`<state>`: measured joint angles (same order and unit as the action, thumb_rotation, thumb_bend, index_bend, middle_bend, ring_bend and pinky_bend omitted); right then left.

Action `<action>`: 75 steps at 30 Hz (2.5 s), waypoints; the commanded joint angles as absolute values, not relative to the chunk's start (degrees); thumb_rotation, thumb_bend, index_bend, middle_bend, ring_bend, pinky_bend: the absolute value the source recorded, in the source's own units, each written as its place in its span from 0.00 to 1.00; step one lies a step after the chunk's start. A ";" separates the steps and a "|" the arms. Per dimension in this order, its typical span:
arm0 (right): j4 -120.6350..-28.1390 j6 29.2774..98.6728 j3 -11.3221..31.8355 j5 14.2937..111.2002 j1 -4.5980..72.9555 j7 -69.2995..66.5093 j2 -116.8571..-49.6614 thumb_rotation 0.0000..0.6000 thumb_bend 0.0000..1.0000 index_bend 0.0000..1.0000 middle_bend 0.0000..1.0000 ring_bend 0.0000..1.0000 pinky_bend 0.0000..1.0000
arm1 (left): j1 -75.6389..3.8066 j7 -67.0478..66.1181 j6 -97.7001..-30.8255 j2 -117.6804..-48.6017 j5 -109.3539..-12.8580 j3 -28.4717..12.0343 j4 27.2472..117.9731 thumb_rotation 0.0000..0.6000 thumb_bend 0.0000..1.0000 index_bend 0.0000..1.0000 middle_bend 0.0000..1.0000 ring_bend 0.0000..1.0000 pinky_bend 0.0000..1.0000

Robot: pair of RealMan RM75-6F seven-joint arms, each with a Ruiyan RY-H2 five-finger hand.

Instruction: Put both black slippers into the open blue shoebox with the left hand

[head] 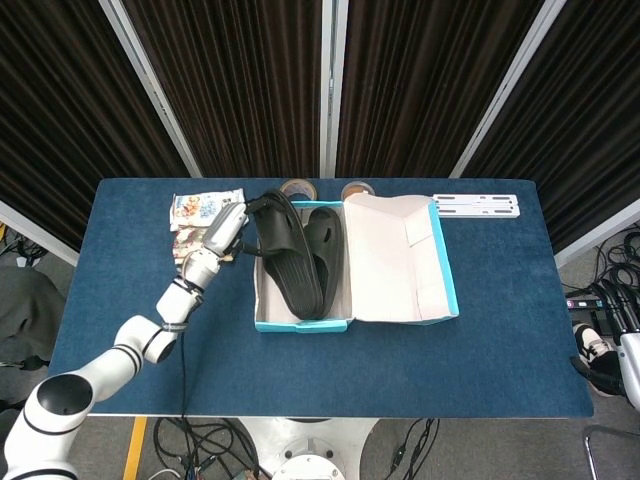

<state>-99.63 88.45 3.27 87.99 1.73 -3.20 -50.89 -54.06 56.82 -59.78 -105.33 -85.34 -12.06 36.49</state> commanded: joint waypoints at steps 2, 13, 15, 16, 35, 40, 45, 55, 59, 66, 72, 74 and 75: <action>-100.00 88.51 3.33 88.02 1.71 -2.88 -50.90 1.00 0.03 0.00 0.06 0.00 0.00 | -54.13 58.55 -59.91 -107.39 -86.85 -9.66 32.51 1.00 0.12 0.42 0.44 0.35 0.60; -100.47 88.46 3.27 88.37 1.69 -2.27 -50.71 1.00 0.03 0.00 0.06 0.00 0.00 | -54.29 58.83 -61.62 -110.51 -88.85 -6.64 28.24 1.00 0.12 0.43 0.44 0.32 0.54; -100.44 88.45 3.30 88.30 1.67 -2.38 -50.69 1.00 0.03 0.00 0.06 0.00 0.00 | -54.51 59.32 -61.44 -110.18 -89.14 -6.21 29.57 1.00 0.12 0.43 0.44 0.30 0.52; -100.41 88.45 3.30 88.30 1.67 -2.45 -50.68 1.00 0.03 0.00 0.06 0.00 0.00 | -54.55 59.63 -61.32 -110.03 -89.16 -6.11 30.32 1.00 0.12 0.43 0.44 0.30 0.52; -99.67 87.92 3.43 88.20 1.88 -3.41 -50.58 1.00 0.03 0.00 0.06 0.00 0.00 | -51.81 54.47 -54.68 -109.03 -81.66 -9.17 36.19 1.00 0.11 0.43 0.44 0.26 0.41; -99.72 88.08 3.45 88.45 1.88 -3.38 -50.54 1.00 0.03 0.00 0.06 0.00 0.00 | -50.94 55.29 -54.62 -109.00 -82.19 -8.41 36.97 1.00 0.11 0.43 0.44 0.26 0.39; -99.87 88.21 3.42 88.58 1.82 -3.29 -50.46 1.00 0.03 0.00 0.06 0.00 0.00 | -50.80 58.89 -52.93 -108.15 -82.83 -7.65 38.48 1.00 0.11 0.42 0.44 0.23 0.34; -100.05 88.54 3.40 88.79 1.65 -3.18 -50.30 1.00 0.03 0.00 0.06 0.00 0.00 | -50.81 56.48 -50.34 -105.65 -83.18 -6.81 41.57 1.00 0.11 0.17 0.13 0.05 0.23; -100.04 88.89 3.36 88.99 1.48 -3.23 -50.23 1.00 0.03 0.00 0.06 0.00 0.00 | -50.54 51.05 -51.25 -103.95 -83.20 -6.97 43.99 1.00 0.11 0.13 0.08 0.01 0.21; -99.86 89.26 3.24 89.31 1.27 -3.54 -50.25 1.00 0.03 0.00 0.06 0.00 0.00 | -50.35 42.04 -52.65 -96.47 -86.00 -5.16 53.73 1.00 0.11 0.13 0.07 0.01 0.20; -99.44 89.47 3.17 89.46 1.13 -4.01 -50.45 1.00 0.03 0.00 0.06 0.00 0.00 | -51.31 30.55 -51.50 -90.61 -86.91 -4.53 61.51 1.00 0.11 0.18 0.10 0.01 0.19; -99.28 89.46 3.18 89.46 1.14 -4.18 -50.53 1.00 0.03 0.00 0.06 0.00 0.00 | -51.74 27.72 -50.40 -89.39 -86.48 -4.65 63.86 1.00 0.13 0.20 0.11 0.01 0.19; -99.16 89.44 3.18 89.48 1.15 -4.33 -50.59 1.00 0.03 0.00 0.06 0.00 0.00 | -52.04 26.12 -49.56 -88.82 -86.16 -4.67 65.17 1.00 0.14 0.21 0.12 0.01 0.19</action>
